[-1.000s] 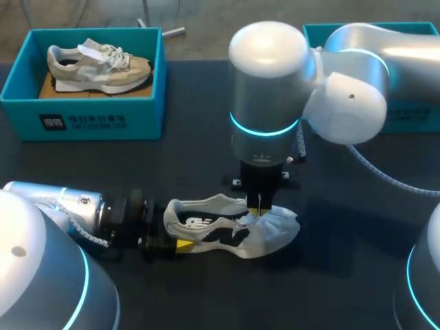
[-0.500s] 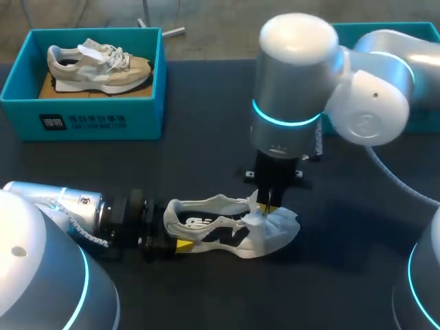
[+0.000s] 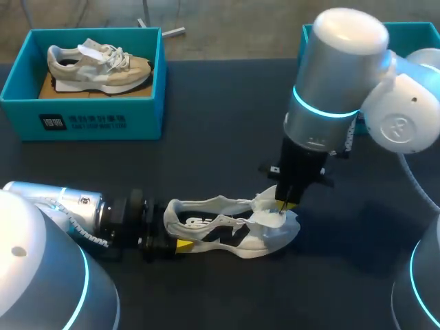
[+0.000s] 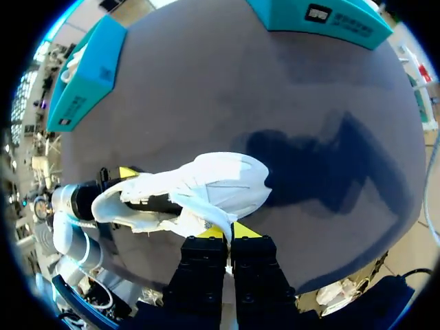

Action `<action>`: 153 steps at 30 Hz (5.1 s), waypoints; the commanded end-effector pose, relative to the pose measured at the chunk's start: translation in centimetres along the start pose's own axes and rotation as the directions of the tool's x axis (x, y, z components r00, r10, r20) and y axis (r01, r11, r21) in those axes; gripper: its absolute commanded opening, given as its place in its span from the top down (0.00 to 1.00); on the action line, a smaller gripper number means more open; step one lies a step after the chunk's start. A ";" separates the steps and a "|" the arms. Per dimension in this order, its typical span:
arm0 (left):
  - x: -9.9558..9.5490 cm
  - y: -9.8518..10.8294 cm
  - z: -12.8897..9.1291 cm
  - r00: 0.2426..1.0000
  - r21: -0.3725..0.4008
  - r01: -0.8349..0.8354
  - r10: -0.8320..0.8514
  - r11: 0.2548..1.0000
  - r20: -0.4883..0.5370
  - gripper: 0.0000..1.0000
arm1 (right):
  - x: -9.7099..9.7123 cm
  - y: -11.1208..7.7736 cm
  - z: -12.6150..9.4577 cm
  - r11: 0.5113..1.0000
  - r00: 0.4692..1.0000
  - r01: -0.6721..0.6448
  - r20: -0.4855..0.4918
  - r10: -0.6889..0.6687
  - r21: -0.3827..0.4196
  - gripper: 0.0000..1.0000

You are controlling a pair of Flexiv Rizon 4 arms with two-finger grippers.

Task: Take the shoe out of the shoebox, open the shoe tongue, remove and reinsert the insole, then place the shoe into the shoebox

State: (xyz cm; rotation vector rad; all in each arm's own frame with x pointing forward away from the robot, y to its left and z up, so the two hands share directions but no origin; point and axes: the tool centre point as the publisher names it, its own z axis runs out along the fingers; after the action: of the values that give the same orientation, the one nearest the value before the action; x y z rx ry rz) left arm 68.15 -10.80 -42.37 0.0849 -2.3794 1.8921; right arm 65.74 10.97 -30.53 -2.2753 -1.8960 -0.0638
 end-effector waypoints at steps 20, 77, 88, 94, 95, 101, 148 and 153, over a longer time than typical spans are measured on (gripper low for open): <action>0.0 0.3 0.0 1.000 -0.002 0.001 -0.001 1.000 0.000 1.00 | -2.1 0.3 2.3 0.993 0.946 0.096 -0.317 -0.070 0.065 0.71; 0.0 0.3 0.0 1.000 -0.002 0.001 -0.001 1.000 0.000 1.00 | 6.9 -5.1 -8.3 0.494 0.478 0.868 0.188 -0.858 0.043 1.00; 0.0 0.3 0.0 1.000 -0.002 0.001 -0.001 1.000 0.000 1.00 | 9.3 -4.2 -7.5 0.318 0.289 0.941 0.214 -0.933 0.117 1.00; 0.0 0.3 0.0 1.000 -0.002 0.001 -0.001 1.000 0.000 1.00 | 10.8 -3.5 -6.4 0.196 0.159 0.969 0.224 -0.961 0.151 1.00; 0.0 0.3 0.0 1.000 -0.002 0.001 -0.001 1.000 0.000 1.00 | 11.1 -3.5 -6.3 0.176 0.139 0.972 0.225 -0.964 0.154 1.00; 0.0 0.3 0.0 1.000 -0.002 0.001 -0.001 1.000 0.000 1.00 | 12.6 -3.1 -5.0 0.070 0.018 0.974 0.234 -0.972 0.214 1.00; 0.0 0.3 0.0 1.000 -0.002 0.001 -0.001 1.000 0.000 1.00 | 15.2 -3.2 -1.0 -0.021 -0.095 0.964 0.271 -0.958 0.264 1.00; 0.0 0.3 0.0 1.000 -0.002 0.001 -0.001 1.000 0.000 1.00 | 15.5 -2.9 0.0 -0.040 -0.117 0.964 0.283 -0.952 0.262 1.00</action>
State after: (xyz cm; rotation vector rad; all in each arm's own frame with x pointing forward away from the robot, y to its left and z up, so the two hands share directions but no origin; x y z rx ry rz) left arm 68.15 -10.79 -42.38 0.0849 -2.3792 1.8919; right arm 65.79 25.86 -27.21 -0.1820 -3.3138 0.1875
